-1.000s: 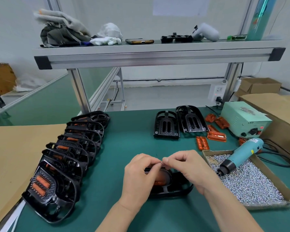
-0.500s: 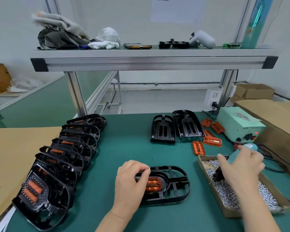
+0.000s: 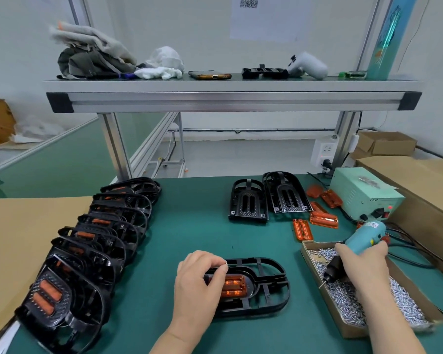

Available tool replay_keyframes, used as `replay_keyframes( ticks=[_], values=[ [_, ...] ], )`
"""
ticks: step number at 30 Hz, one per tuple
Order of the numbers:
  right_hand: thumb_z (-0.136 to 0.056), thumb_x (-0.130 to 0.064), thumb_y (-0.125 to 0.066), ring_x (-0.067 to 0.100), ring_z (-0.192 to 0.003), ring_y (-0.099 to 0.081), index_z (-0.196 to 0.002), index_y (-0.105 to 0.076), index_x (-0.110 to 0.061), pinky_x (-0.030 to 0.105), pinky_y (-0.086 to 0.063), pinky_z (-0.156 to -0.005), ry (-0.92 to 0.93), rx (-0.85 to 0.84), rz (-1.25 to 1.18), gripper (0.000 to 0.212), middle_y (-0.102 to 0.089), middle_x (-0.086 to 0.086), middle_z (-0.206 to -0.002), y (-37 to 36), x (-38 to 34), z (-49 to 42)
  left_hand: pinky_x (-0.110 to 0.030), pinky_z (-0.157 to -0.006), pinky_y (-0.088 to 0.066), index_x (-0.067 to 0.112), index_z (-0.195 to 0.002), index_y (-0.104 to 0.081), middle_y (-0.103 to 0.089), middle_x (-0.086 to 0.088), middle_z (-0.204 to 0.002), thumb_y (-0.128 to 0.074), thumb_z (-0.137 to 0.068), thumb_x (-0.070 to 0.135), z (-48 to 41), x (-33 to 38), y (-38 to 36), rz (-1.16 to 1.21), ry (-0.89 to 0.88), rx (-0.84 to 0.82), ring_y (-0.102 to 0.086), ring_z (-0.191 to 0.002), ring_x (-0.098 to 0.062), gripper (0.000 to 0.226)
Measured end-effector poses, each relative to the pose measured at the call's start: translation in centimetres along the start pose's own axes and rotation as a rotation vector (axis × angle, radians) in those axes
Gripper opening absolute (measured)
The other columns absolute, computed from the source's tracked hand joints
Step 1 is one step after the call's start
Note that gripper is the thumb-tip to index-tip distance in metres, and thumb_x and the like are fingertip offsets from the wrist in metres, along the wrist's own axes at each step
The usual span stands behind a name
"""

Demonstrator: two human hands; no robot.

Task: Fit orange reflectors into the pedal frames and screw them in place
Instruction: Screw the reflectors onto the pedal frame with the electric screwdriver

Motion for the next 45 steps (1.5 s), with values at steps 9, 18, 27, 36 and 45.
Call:
replay_keyframes(
  ticks=[9, 18, 27, 36, 45],
  values=[
    [-0.091, -0.030, -0.073, 0.016, -0.072, -0.052, -0.126, -0.051, -0.010, 0.031, -0.045, -0.061, -0.101, -0.133, -0.709, 0.046, -0.054, 0.005, -0.094, -1.6, -2.3, 1.4, -0.039, -0.085, -0.048, 0.032, -0.075, -0.066, -0.064, 0.017, -0.089, -0.070, -0.080, 0.020, -0.4, 1.1, -0.1, 0.056, -0.002, -0.026, -0.061, -0.092, -0.009, 0.013],
    [-0.083, -0.031, -0.076, 0.007, -0.053, -0.052, -0.095, -0.064, -0.017, 0.017, -0.045, -0.046, -0.192, -0.387, -1.195, 0.021, -0.052, -0.005, -0.068, -3.4, -7.5, 6.3, -0.044, -0.086, -0.049, 0.030, -0.073, -0.066, -0.065, 0.015, -0.088, -0.067, -0.081, 0.023, 0.3, 3.3, -0.8, 0.183, 0.067, -0.125, -0.062, -0.093, -0.016, 0.010],
    [-0.089, -0.018, -0.072, 0.012, -0.053, -0.050, -0.110, -0.052, -0.010, 0.020, -0.047, -0.054, 0.012, -0.268, -1.229, 0.030, -0.050, 0.000, -0.064, -4.6, -10.0, 8.8, -0.042, -0.086, -0.049, 0.030, -0.075, -0.068, -0.065, 0.015, -0.087, -0.068, -0.079, 0.025, 0.7, 3.7, -0.7, 0.236, 0.129, -0.160, -0.061, -0.095, -0.017, 0.007],
    [-0.081, -0.019, -0.076, 0.012, -0.050, -0.048, -0.084, -0.058, -0.021, 0.023, -0.050, -0.058, 0.150, -0.163, -1.219, 0.019, -0.051, -0.004, -0.058, -4.9, -10.3, 10.3, -0.018, -0.074, -0.048, 0.024, -0.071, -0.071, -0.065, 0.010, -0.081, -0.075, -0.080, 0.000, 0.5, 3.9, -0.6, 0.289, 0.203, -0.131, -0.064, -0.087, -0.014, 0.026],
    [-0.088, -0.016, -0.073, 0.011, -0.050, -0.051, -0.087, -0.057, -0.022, 0.023, -0.049, -0.059, 0.121, -0.135, -1.175, 0.017, -0.053, -0.006, -0.057, -5.2, -9.8, 10.0, -0.026, -0.073, -0.053, 0.026, -0.069, -0.070, -0.065, 0.007, -0.083, -0.077, -0.078, 0.000, 0.6, 3.7, -0.9, 0.316, 0.187, -0.137, -0.064, -0.082, -0.014, 0.029]
  ],
)
Point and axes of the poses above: each hand's wrist, its own z-axis away from the middle knuckle, its own y-axis out of the back of the hand, x = y × z, the point moved 2 cm from there along -z, towards the middle knuckle
